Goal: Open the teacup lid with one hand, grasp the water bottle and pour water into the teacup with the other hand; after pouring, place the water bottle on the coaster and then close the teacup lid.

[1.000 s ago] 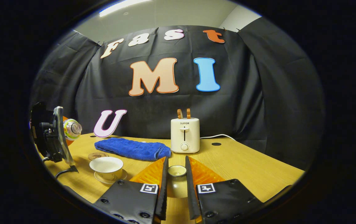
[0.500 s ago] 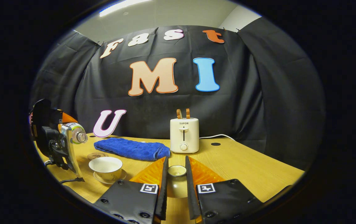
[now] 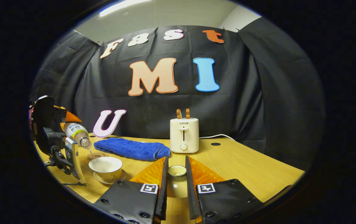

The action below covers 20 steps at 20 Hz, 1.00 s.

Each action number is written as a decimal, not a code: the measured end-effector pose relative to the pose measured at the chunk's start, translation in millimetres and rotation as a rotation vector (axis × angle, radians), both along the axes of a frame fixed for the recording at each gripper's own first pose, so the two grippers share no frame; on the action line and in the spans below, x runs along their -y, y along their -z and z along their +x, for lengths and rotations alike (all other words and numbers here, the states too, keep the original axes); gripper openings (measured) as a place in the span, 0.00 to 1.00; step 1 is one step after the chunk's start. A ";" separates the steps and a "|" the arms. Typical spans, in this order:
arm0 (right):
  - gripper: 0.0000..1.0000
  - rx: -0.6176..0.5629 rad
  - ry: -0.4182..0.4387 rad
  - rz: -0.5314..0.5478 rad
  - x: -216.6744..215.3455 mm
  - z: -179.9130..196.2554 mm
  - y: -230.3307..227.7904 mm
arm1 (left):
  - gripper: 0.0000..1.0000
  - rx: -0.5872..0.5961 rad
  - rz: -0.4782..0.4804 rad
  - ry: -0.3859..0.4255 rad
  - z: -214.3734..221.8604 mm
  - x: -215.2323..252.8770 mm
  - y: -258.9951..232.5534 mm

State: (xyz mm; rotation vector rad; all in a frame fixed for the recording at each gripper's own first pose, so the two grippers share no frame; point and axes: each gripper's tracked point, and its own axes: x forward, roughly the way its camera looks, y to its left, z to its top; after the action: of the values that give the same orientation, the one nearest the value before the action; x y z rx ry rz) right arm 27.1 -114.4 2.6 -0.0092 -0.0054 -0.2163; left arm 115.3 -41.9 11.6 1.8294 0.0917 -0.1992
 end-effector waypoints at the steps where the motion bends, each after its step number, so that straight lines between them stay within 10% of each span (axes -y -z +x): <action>1: 0.31 0.000 0.000 0.000 0.1 -0.1 -0.4 | 0.53 -0.004 0.008 0.001 0.0 0.5 1.4; 20: 0.31 -0.002 -0.003 0.000 -0.4 0.4 0.2 | 0.53 -0.001 0.189 0.047 5.5 13.5 -13.9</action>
State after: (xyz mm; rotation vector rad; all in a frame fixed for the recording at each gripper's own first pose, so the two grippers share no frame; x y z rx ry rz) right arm 27.5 -114.0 2.4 -0.0096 -0.0035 -0.2133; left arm 120.8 -55.3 25.5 2.0211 0.0703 -0.2314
